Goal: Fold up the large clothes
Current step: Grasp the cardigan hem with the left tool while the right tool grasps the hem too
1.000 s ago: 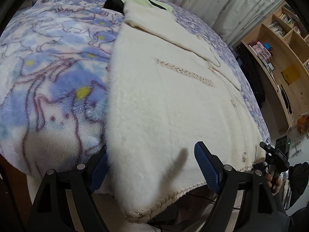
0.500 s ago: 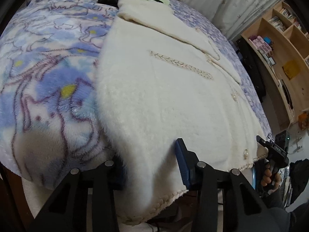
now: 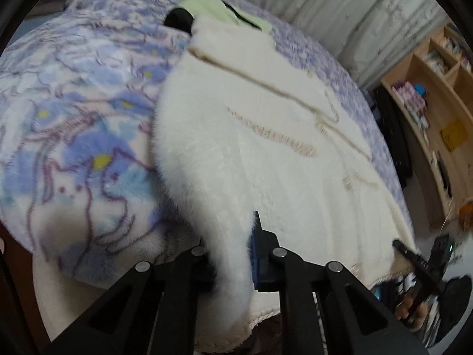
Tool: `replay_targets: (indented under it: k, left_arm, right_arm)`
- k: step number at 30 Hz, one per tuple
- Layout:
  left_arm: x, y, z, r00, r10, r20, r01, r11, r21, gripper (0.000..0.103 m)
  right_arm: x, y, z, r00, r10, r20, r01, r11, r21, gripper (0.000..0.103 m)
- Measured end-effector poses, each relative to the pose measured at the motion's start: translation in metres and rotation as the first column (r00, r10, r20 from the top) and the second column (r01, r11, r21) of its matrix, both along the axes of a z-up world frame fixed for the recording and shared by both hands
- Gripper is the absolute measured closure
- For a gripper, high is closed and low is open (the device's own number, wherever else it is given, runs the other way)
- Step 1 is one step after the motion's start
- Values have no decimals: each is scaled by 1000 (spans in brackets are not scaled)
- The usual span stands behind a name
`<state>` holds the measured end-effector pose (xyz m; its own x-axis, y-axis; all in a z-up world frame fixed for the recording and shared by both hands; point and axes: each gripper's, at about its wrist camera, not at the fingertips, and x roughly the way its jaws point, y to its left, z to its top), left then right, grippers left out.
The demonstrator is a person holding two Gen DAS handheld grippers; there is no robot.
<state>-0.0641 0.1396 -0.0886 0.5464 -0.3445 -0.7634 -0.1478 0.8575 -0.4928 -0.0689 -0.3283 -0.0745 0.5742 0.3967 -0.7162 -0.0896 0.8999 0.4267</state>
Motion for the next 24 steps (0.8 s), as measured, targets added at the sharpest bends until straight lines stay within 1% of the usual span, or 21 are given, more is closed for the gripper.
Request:
replay_targets:
  k: [4, 8, 12, 15, 18, 20, 22, 24]
  left_arm:
    - [-10, 3, 32, 998, 26, 60, -26, 1000, -5, 94]
    - [-22, 8, 54, 996, 25, 85, -24, 1000, -8, 94]
    - [-36, 20, 67, 996, 33, 86, -30, 999, -28, 94]
    - [-41, 34, 66, 997, 53, 60, -49, 997, -63, 94]
    - [-32, 45, 59, 996, 77, 33, -73, 992, -99, 94]
    - [-21, 49, 58, 996, 88, 24, -85, 990, -111, 94]
    - [-6, 53, 59, 995, 97, 30, -93, 988, -120, 93]
    - [16, 56, 64, 993, 101, 55, -94, 988, -119, 93]
  right_arm:
    - [-10, 8, 21, 999, 16, 40, -16, 1000, 4, 94]
    - [-25, 22, 37, 996, 53, 67, -53, 999, -4, 94]
    - [-39, 28, 48, 996, 73, 60, -74, 997, 22, 94]
    - [-41, 22, 52, 997, 59, 52, -62, 996, 60, 94]
    - [-29, 15, 55, 998, 33, 49, -38, 993, 113, 94]
    - [-18, 13, 60, 998, 11, 56, -18, 992, 126, 94]
    - [2, 9, 65, 998, -14, 68, 4, 989, 149, 94]
    - [21, 7, 71, 996, -25, 84, 12, 987, 158, 94]
